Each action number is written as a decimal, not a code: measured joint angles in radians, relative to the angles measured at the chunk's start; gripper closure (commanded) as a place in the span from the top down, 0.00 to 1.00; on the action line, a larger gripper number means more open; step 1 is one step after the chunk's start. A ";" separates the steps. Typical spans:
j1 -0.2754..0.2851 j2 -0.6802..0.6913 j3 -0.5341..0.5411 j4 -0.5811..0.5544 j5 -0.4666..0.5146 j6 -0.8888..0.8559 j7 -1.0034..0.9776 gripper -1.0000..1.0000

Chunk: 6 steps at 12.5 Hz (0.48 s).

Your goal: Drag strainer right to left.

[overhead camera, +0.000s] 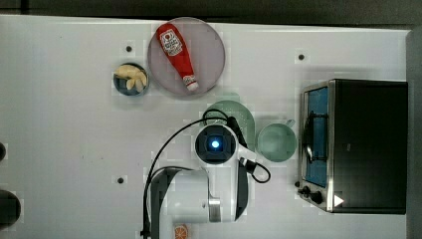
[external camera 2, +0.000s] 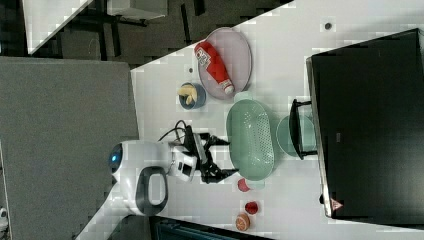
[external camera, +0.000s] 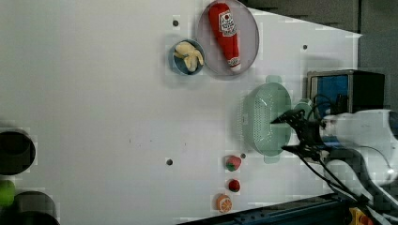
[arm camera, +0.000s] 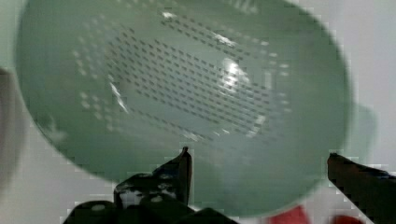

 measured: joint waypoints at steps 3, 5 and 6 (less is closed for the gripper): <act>-0.016 0.111 0.014 0.012 0.000 0.166 0.142 1.00; -0.014 0.168 0.020 0.016 0.012 0.253 0.187 1.00; -0.005 0.207 0.017 0.021 0.027 0.298 0.196 1.00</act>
